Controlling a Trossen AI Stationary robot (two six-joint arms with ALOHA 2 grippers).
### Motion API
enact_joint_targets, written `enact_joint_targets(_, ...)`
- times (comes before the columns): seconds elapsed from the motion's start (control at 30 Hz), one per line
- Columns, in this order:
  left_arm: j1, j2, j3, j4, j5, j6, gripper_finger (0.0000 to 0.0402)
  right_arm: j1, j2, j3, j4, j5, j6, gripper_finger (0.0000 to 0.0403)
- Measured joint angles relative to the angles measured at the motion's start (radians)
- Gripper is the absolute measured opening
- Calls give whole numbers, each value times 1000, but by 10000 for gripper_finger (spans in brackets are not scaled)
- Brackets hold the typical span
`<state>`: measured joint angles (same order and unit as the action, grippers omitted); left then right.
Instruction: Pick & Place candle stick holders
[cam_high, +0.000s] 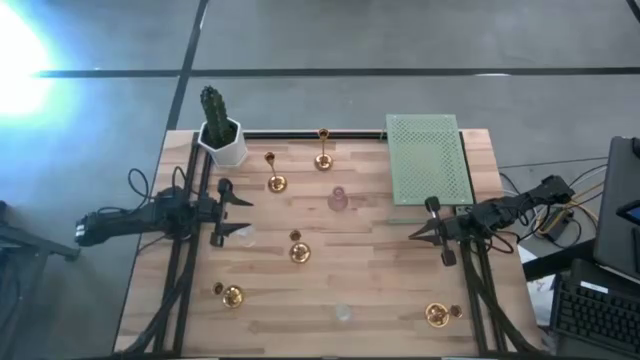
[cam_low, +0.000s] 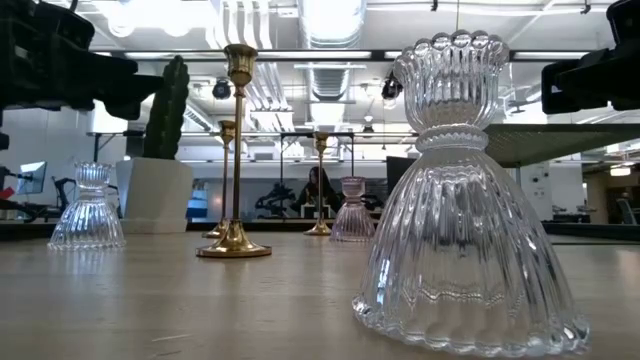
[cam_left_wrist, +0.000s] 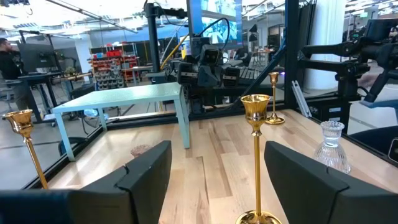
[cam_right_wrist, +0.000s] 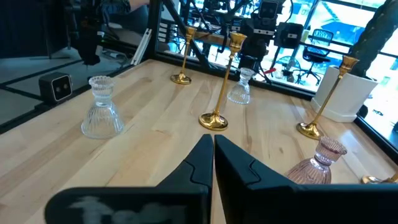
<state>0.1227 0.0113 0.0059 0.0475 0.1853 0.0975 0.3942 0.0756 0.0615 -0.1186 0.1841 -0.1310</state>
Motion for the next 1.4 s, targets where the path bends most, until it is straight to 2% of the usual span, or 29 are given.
enact_joint_targets(0.37, 0, 0, 0, 0, 0, 0, 262, 0, 0, 0, 0, 0, -10, 9)
enact_joint_targets(0.4, 0, 0, 0, 0, 0, 0, 262, 0, 0, 0, 1, 2, -65, 9)
enact_joint_targets(0.53, 0, 0, 0, 0, 0, 0, 262, -1, 0, 0, 2, 1, -479, 9)
enact_joint_targets(0.63, 0, 0, 0, 0, 0, 0, 262, -1, 0, 0, 2, 2, -696, 9)
enact_joint_targets(0.83, 0, 0, 0, 0, 0, 0, 262, 0, 0, 0, 5, 2, -929, 9)
enact_joint_targets(0.97, 0, 0, 0, 0, 0, 0, 262, 0, 0, 0, 4, 0, -947, 9)
enact_joint_targets(1.03, 0, 0, 0, 0, 0, 0, 262, 0, 2, 0, 20, -20, -898, 9)
enact_joint_targets(1.13, 0, 0, 0, 0, 0, 0, 262, 0, 8, 0, 101, -154, -664, 9)
enact_joint_targets(1.23, 0, 0, 0, 0, 0, 0, 262, 0, 22, 0, 317, -241, -449, 9)
enact_joint_targets(1.3, 0, 2, 0, -1, 0, 0, 262, 1, 36, 0, 517, -317, -181, 9)
enact_joint_targets(1.4, 0, 5, 0, -1, 0, 0, 262, 0, 42, 1, 789, -312, 145, 9)
